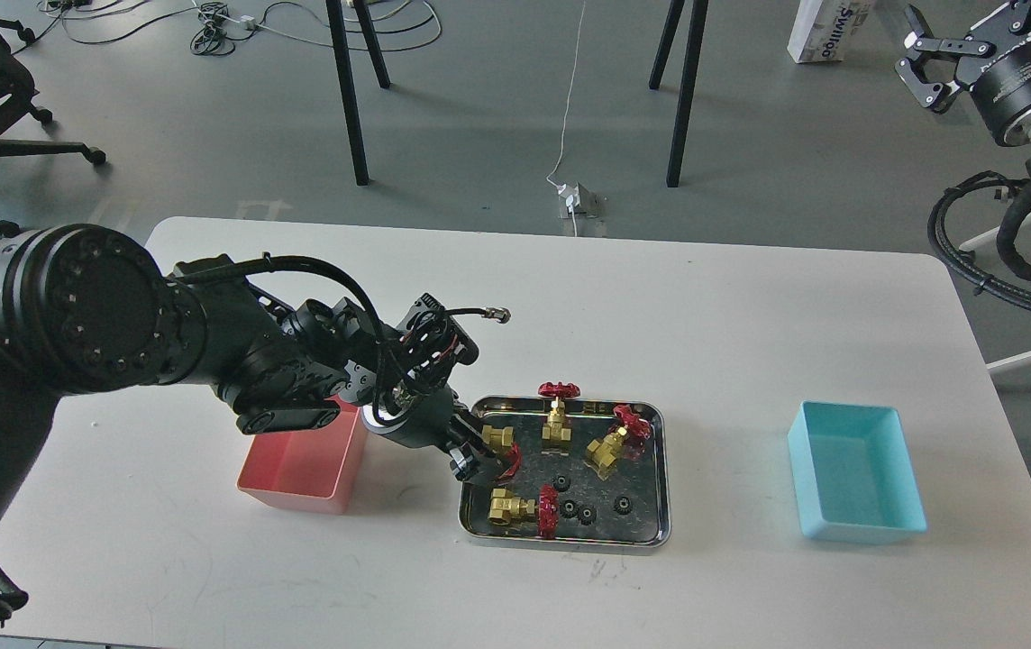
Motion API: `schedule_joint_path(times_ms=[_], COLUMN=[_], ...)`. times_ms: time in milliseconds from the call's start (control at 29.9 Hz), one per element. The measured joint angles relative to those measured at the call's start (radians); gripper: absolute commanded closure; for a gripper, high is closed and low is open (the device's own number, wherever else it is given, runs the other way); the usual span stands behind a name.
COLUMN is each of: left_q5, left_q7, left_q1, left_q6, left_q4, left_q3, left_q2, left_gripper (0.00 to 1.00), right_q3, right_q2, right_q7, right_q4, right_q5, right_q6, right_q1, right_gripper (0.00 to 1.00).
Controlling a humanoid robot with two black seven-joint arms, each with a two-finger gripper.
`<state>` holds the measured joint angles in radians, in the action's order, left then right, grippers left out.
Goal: Place valve in pink box and gear in blue box
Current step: 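Close the left gripper on the brass valve in the tray, then lift the valve with the left gripper and carry it over the pink box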
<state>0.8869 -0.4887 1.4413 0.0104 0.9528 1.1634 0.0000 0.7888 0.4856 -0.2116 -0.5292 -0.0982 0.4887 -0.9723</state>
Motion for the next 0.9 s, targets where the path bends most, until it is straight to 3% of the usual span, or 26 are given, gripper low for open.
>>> schedule_joint_path(times_ms=[568, 902], left_q5=[0.0, 0.0], left_q7=[0.0, 0.0], left_q1=[-0.002, 0.03], left_q6=[-0.02, -0.042], left_q4=[-0.003, 0.031], left_q3=[-0.004, -0.023], left_q2=[0.0, 0.0], left_gripper=[0.89, 0.91], right_q3=[0.005, 0.006], right_q2=[-0.001, -0.001], right_q7=[0.0, 0.0], right_q4=[0.0, 0.0], right_q5=[0.0, 0.0], right_q6=[0.0, 0.0], right_q1=[0.018, 0.024], right_gripper=[0.01, 0.01])
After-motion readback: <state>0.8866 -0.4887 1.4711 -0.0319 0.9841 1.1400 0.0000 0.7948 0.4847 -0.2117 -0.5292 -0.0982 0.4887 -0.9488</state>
